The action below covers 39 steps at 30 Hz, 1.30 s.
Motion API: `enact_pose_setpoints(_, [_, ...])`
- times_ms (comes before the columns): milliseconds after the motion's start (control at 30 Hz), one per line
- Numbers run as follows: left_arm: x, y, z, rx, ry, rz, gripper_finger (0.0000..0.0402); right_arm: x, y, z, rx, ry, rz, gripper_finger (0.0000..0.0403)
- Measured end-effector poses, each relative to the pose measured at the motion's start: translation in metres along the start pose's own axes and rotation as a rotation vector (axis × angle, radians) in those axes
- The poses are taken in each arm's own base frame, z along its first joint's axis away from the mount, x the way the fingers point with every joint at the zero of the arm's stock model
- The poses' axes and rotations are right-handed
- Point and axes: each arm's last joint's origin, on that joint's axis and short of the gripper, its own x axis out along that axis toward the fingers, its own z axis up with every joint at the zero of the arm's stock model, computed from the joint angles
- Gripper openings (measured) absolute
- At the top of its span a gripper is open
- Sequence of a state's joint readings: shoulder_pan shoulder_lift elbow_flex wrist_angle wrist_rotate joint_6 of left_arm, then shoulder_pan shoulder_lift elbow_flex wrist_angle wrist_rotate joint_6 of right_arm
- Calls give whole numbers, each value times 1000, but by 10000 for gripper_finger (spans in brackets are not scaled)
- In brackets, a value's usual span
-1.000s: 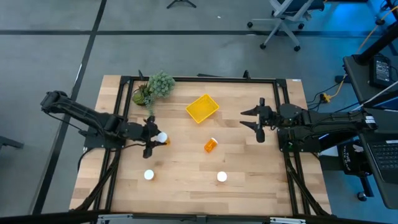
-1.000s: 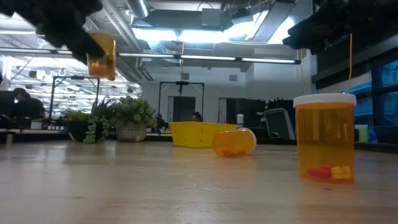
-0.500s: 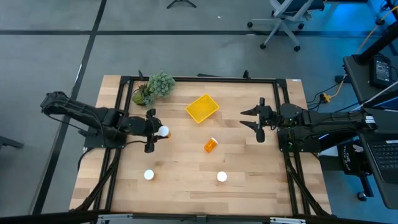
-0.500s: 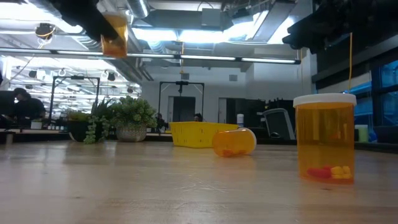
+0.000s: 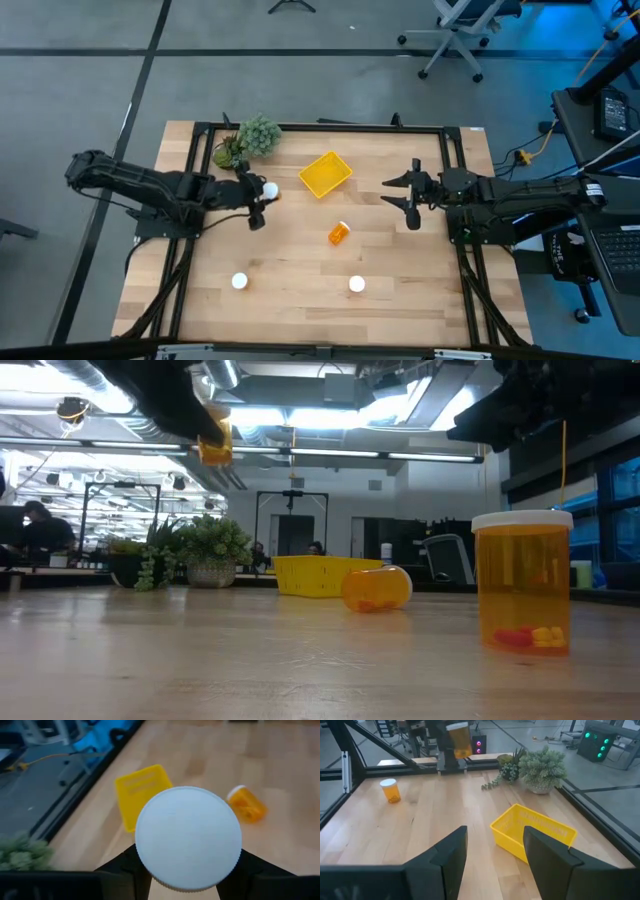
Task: Pick and place pill bottles into a basket
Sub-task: Put the orange pill bottle into the yellow bin
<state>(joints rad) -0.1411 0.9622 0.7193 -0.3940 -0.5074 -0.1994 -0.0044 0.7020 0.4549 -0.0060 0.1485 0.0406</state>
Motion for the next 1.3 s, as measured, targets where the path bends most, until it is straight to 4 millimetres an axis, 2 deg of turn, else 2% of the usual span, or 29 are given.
enact_pose_setpoints(233, [6, 12, 1, -90, 12, 72, 159, 1, 0, 0, -5, 0, 0, 197])
enact_pose_setpoints(633, [17, 31, 9, -144, -19, 76, 160, 2, 0, 1, -22, -8, 0, 197])
enact_pose_setpoints(800, [33, 30, 15, -96, -57, 25, 160, 2, 0, 2, -21, -17, 0, 197])
enact_pose_setpoints(967, [54, 34, 19, -67, -35, 51, 160, 2, 0, 3, -24, -31, 0, 197])
enact_pose_setpoints(1300, [86, 37, 55, 31, -20, 39, 160, 2, 0, 3, -44, -35, 0, 197])
